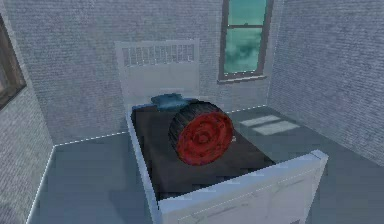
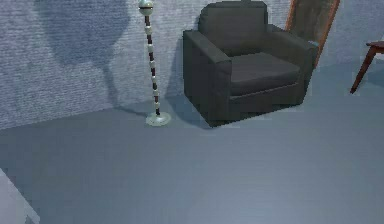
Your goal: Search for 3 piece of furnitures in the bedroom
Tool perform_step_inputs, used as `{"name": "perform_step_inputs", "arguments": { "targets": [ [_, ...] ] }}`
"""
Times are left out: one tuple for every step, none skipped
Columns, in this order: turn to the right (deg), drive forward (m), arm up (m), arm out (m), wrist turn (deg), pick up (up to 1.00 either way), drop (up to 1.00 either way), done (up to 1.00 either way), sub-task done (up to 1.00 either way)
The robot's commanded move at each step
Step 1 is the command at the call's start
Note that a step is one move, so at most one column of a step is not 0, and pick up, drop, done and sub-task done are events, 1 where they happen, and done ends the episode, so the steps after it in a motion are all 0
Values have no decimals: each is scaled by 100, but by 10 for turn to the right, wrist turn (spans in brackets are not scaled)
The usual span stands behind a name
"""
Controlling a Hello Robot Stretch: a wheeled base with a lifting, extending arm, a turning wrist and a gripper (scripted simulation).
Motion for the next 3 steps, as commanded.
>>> {"name": "perform_step_inputs", "arguments": {
  "targets": [
    [450,0,0,0,0,0,0,0,0],
    [450,0,0,0,0,0,0,0,0],
    [150,0,0,0,0,0,0,0,0]
  ]
}}
